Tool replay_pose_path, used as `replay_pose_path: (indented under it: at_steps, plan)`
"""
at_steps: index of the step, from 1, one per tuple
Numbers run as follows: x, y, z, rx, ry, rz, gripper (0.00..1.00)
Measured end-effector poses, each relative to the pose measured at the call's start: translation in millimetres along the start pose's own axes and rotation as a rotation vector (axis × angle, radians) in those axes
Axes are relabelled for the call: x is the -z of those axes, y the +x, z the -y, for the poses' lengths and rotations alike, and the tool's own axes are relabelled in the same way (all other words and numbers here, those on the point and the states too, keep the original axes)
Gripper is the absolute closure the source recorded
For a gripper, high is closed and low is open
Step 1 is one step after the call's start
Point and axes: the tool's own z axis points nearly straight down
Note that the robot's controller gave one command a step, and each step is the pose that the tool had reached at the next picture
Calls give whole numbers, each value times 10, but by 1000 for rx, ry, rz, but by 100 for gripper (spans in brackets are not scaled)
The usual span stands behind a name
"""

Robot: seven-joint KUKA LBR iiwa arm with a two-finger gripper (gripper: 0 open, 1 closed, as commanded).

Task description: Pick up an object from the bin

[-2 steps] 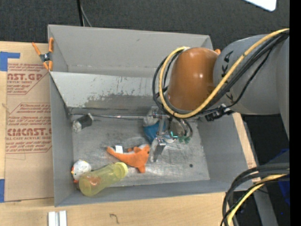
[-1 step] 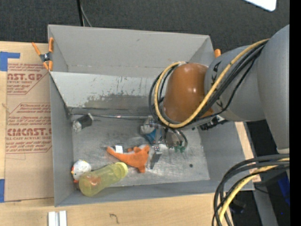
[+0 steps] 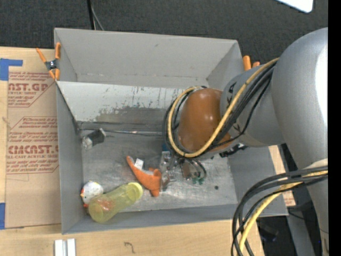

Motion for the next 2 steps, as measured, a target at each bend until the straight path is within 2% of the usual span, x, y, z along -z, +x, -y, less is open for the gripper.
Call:
replay_pose_path:
  at_steps: [1,2]
  plan:
    - [0,0,0,0,0,0,100]
    - [1277,-119,6,153,0,1,100]
